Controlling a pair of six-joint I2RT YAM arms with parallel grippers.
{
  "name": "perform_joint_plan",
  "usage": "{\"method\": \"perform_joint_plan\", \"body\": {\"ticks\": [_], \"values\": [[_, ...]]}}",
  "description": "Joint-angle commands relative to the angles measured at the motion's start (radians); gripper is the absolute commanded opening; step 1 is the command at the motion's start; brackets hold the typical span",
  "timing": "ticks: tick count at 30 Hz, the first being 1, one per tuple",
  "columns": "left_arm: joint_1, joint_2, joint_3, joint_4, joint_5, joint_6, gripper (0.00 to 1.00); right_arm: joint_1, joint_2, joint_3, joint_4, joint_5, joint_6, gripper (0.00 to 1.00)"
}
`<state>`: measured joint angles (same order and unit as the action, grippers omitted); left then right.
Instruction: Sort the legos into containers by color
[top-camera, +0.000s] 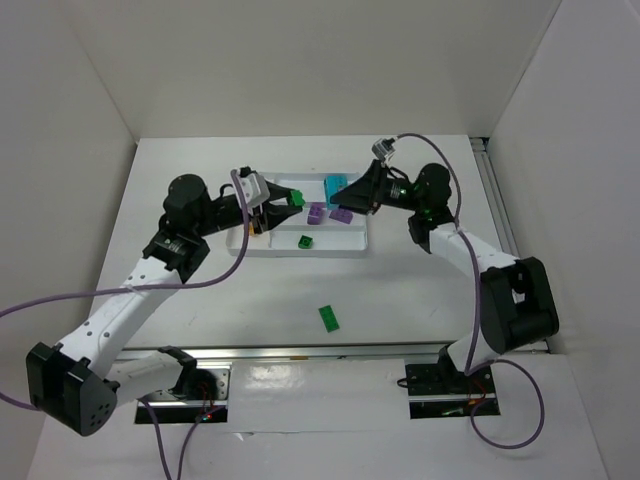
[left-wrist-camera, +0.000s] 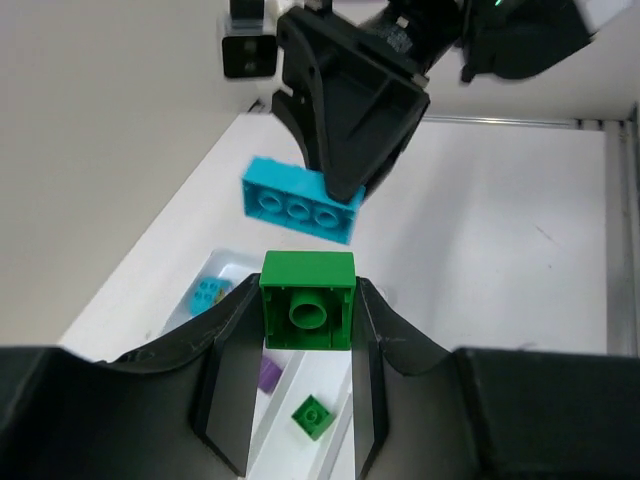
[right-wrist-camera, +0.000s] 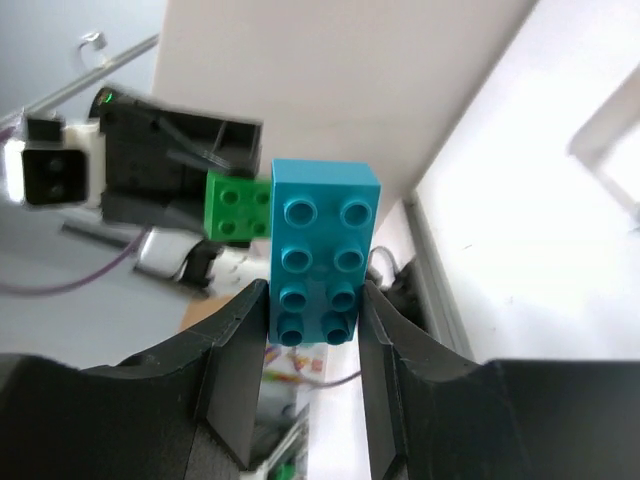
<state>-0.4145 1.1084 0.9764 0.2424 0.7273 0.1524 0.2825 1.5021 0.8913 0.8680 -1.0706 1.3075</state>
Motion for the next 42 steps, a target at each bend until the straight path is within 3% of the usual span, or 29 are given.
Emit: {"method": "perform_joint_plan", "body": {"ticks": [1,2,4,5,8,12,18,25,36,40,42], "values": [[0.008,0.017,0.040,-0.021,-0.191,-0.081,0.00,0.016,-0.036,0.279,-0.801,0.172,-0.624,0.00],[0.008,0.040,0.066,-0.052,-0.250,-0.117,0.00,0.059,-0.017,0.355,-0.952,0.384,-0.734,0.00],[0.017,0.140,0.197,-0.228,-0.324,-0.199,0.00,0.119,0.050,0.525,-1.203,0.640,-0.909,0.00],[0.017,0.177,0.244,-0.291,-0.389,-0.235,0.00,0.162,0.075,0.563,-1.236,0.829,-0.934,0.00],[0.026,0.295,0.404,-0.532,-0.512,-0.365,0.00,0.172,0.179,0.656,-1.277,0.960,-0.962,0.00],[0.049,0.298,0.415,-0.655,-0.644,-0.479,0.00,0.198,0.341,0.796,-1.348,1.141,-0.990,0.00],[0.098,0.160,0.252,-0.676,-0.686,-0.585,0.00,0.208,0.484,0.865,-1.324,1.149,-0.990,0.00],[0.117,0.186,0.220,-0.805,-0.816,-0.649,0.00,0.227,0.633,0.986,-1.333,1.160,-1.021,0.00],[0.117,0.208,0.211,-0.795,-0.780,-0.671,0.00,0.254,0.808,1.173,-1.353,1.169,-1.021,0.00],[0.117,0.238,0.202,-0.785,-0.747,-0.682,0.00,0.254,0.834,1.210,-1.362,1.169,-1.021,0.09],[0.117,0.269,0.211,-0.808,-0.761,-0.692,0.00,0.264,0.843,1.226,-1.362,1.169,-1.021,0.23]]}}
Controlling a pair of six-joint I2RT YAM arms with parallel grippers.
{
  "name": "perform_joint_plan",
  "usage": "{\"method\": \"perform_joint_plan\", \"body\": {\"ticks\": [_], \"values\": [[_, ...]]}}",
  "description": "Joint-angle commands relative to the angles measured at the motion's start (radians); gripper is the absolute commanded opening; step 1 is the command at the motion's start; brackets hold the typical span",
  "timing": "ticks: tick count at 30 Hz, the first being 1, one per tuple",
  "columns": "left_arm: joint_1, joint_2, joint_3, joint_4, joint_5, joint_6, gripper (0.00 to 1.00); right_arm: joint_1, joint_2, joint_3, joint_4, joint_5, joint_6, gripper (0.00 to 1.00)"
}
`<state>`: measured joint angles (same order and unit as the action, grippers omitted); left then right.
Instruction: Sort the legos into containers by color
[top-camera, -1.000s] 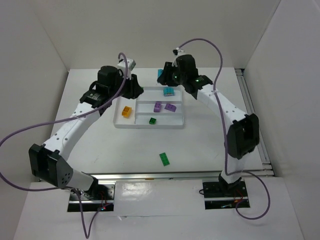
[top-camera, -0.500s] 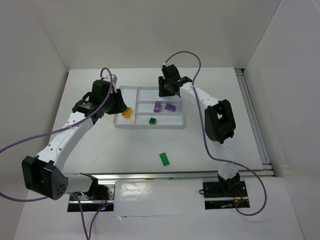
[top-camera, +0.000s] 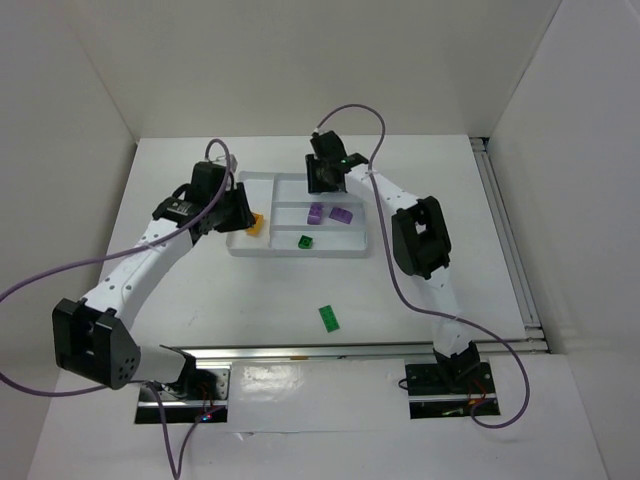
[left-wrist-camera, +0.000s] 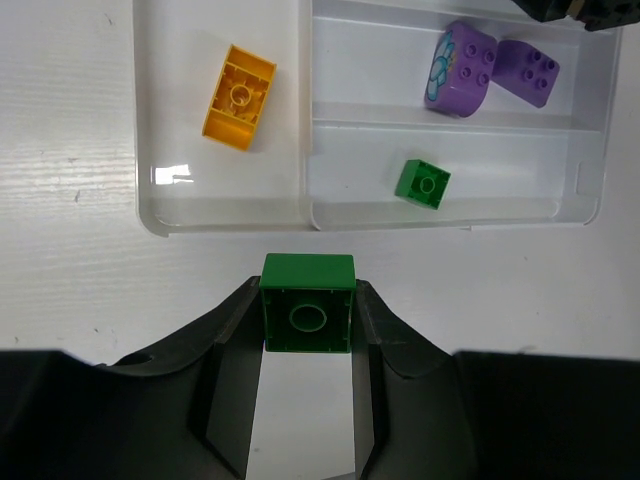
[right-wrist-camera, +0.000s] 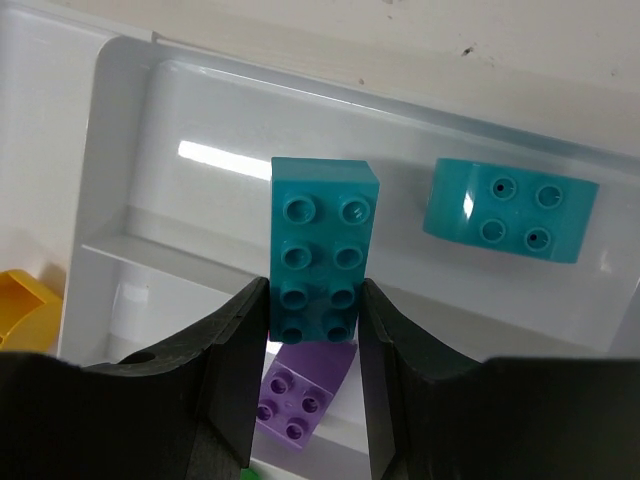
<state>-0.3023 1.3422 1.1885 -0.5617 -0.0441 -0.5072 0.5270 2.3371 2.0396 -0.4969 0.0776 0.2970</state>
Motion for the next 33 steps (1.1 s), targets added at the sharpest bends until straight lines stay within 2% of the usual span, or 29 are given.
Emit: {"method": "perform_joint_plan", "body": {"ticks": [1,3,5,8,12,14,15,16,18,20,26,30,31,33], "values": [[0.005,0.044,-0.001,-0.013,0.010,-0.033,0.00,0.028,0.017,0.093,-0.008,0.021,-0.010,0.33],[-0.004,0.060,-0.001,-0.014,0.010,-0.033,0.00,0.028,0.018,0.103,-0.017,0.040,-0.010,0.51],[-0.018,0.069,-0.001,-0.014,0.019,-0.033,0.00,0.041,-0.007,0.116,-0.017,0.060,-0.022,0.62],[-0.044,0.078,0.008,-0.004,0.006,-0.034,0.00,0.059,-0.051,0.107,-0.017,0.088,-0.033,0.71],[-0.044,0.113,0.039,-0.004,0.015,-0.034,0.00,0.059,-0.070,0.106,-0.028,0.110,-0.042,0.71],[-0.053,0.130,0.062,-0.004,0.024,-0.025,0.00,0.050,-0.112,0.087,-0.037,0.128,-0.042,0.65],[-0.072,0.143,0.062,-0.004,0.024,-0.025,0.00,0.050,-0.145,0.023,-0.016,0.139,-0.033,0.58],[-0.086,0.173,0.075,-0.004,0.024,-0.025,0.00,0.050,-0.183,-0.025,0.007,0.157,-0.024,0.56],[-0.124,0.216,0.103,-0.004,0.024,-0.034,0.00,0.028,-0.314,-0.182,0.079,0.157,0.000,0.56],[-0.145,0.265,0.128,-0.004,0.001,-0.044,0.00,-0.014,-0.392,-0.269,0.092,0.148,0.019,0.56],[-0.156,0.432,0.210,0.034,0.044,-0.062,0.00,-0.090,-0.659,-0.518,0.064,0.185,0.019,0.67],[-0.156,0.479,0.237,0.043,0.017,-0.062,0.16,-0.113,-0.789,-0.619,0.023,0.214,0.008,0.70],[-0.156,0.494,0.246,0.043,0.006,-0.062,0.26,-0.113,-0.827,-0.634,0.003,0.223,0.008,0.72],[-0.156,0.506,0.246,0.043,-0.019,-0.062,0.39,-0.122,-0.861,-0.676,-0.012,0.223,0.008,0.72]]}}
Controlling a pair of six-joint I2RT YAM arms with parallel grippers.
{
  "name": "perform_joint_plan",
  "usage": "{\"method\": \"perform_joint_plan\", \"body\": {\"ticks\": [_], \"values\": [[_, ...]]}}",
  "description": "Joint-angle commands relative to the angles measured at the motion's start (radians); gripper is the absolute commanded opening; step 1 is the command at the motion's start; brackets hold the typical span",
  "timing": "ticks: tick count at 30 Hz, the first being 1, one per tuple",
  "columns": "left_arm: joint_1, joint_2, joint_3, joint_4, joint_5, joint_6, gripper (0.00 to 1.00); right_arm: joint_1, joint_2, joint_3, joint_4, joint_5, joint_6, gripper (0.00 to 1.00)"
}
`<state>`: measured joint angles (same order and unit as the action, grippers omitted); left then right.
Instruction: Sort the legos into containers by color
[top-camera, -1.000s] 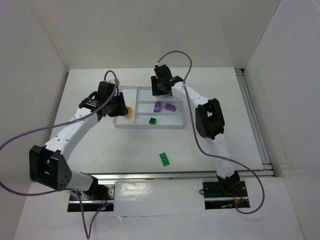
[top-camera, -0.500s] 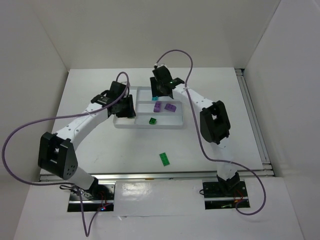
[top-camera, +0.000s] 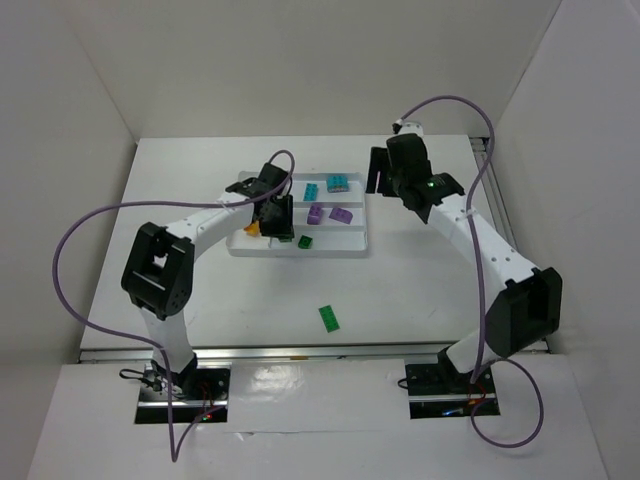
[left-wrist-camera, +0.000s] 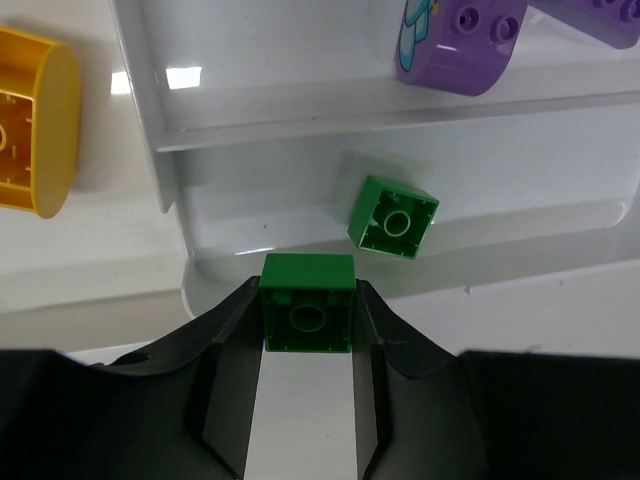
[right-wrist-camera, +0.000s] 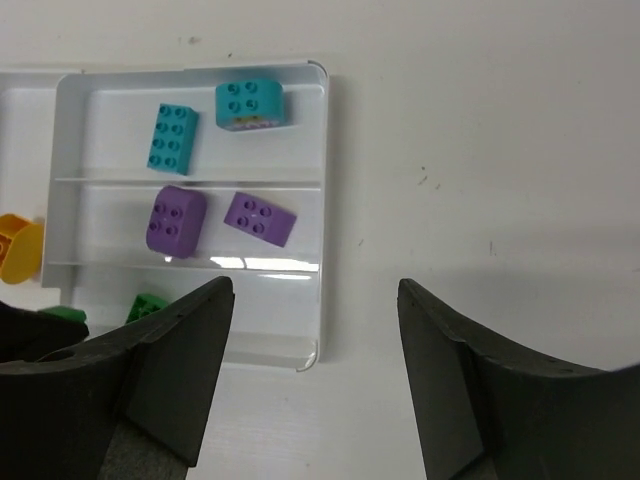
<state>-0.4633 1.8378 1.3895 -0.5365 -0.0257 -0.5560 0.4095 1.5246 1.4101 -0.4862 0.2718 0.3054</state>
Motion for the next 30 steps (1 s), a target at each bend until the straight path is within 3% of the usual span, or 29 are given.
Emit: {"method": "perform_joint_plan", "body": {"ticks": [1,2,3,5,8,10,13,18,23,25,30], "values": [[0.005,0.011,0.045,0.018,-0.037,-0.013,0.46,-0.005,-0.063,-0.060,-0.023,0.018,0.000,0.74],[0.005,0.011,0.054,0.018,-0.037,-0.013,0.57,-0.005,-0.087,-0.091,-0.034,-0.017,0.000,0.75],[0.005,0.011,0.054,0.018,-0.037,-0.013,0.59,-0.005,-0.099,-0.111,-0.046,-0.041,0.000,0.75],[0.005,0.011,0.054,0.018,-0.037,-0.025,0.73,0.005,-0.136,-0.192,-0.046,-0.104,0.000,0.77],[-0.004,0.011,0.054,0.027,-0.028,-0.025,0.79,0.099,-0.167,-0.287,-0.016,-0.201,0.000,0.83],[-0.005,-0.006,0.063,0.009,-0.040,-0.025,0.93,0.244,-0.158,-0.367,-0.015,-0.174,0.004,0.91],[-0.014,-0.051,0.085,-0.023,-0.066,-0.025,0.94,0.436,-0.118,-0.408,-0.015,-0.074,0.078,0.93],[0.032,-0.130,0.141,-0.100,-0.183,-0.013,0.95,0.561,-0.066,-0.479,0.055,-0.086,0.136,0.99],[0.149,-0.222,0.141,-0.112,-0.161,-0.035,0.95,0.672,0.052,-0.479,0.055,-0.016,0.169,0.99],[0.170,-0.261,0.132,-0.112,-0.151,-0.035,0.95,0.695,0.078,-0.479,0.055,-0.016,0.182,0.87],[0.201,-0.337,0.111,-0.103,-0.212,-0.096,0.95,0.726,0.163,-0.479,0.069,-0.003,0.205,0.74]]}}
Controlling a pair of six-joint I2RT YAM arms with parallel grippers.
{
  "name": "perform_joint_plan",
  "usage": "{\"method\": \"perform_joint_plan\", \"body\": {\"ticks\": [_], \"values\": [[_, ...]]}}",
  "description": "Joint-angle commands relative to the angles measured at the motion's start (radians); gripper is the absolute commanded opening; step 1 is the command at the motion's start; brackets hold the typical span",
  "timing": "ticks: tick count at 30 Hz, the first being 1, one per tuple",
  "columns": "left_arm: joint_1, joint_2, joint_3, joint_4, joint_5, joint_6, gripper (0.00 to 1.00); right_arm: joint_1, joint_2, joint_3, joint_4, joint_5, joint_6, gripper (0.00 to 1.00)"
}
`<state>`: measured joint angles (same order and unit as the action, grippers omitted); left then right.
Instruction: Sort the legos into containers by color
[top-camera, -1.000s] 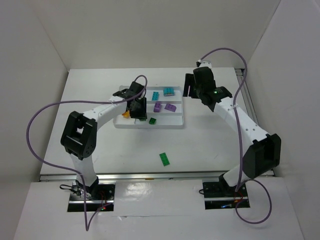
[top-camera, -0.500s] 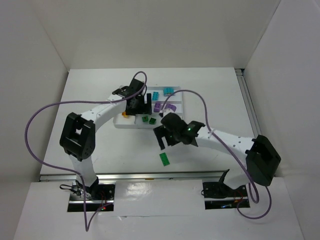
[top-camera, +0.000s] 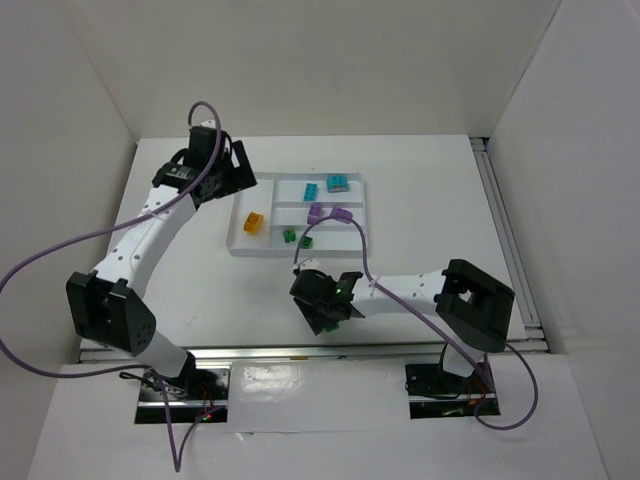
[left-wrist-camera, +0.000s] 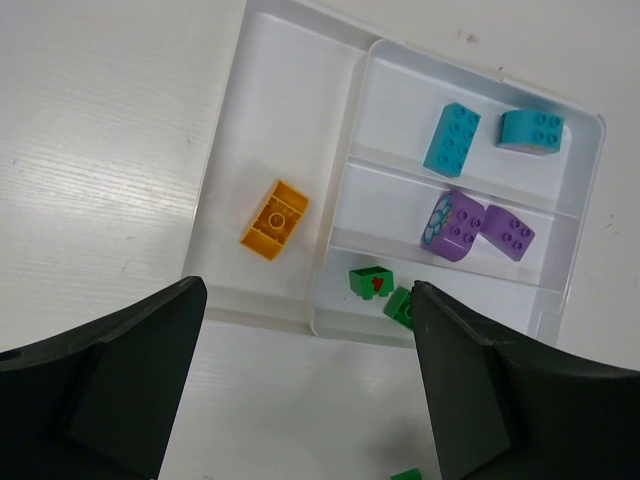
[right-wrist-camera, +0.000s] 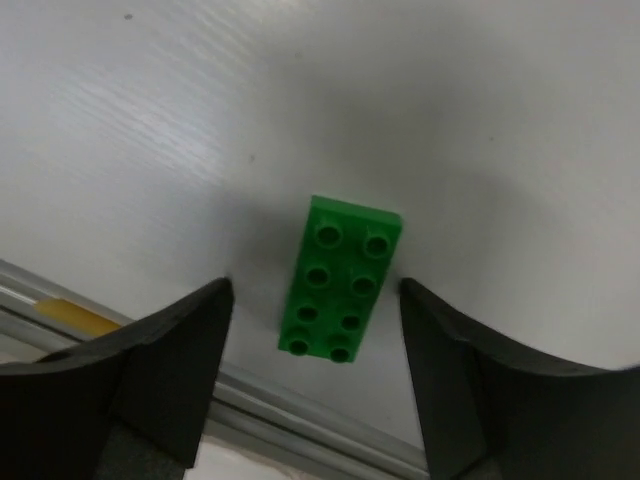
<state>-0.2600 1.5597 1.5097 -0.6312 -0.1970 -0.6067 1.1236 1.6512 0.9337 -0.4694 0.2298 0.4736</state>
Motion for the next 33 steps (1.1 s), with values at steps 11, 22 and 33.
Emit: {"method": "perform_joint_plan", "body": {"ticks": [11,22,33], "values": [[0.018,-0.107,-0.009,0.004,-0.012,-0.025,0.95,-0.059,-0.048,0.149,-0.035,0.175,-0.026,0.17],[0.018,-0.116,-0.040,0.004,0.018,-0.025,0.95,-0.435,0.007,0.365,0.054,-0.004,-0.190,0.17],[0.018,-0.090,-0.063,0.027,0.074,-0.025,0.95,-0.502,0.154,0.459,0.141,-0.081,-0.159,0.24]]}}
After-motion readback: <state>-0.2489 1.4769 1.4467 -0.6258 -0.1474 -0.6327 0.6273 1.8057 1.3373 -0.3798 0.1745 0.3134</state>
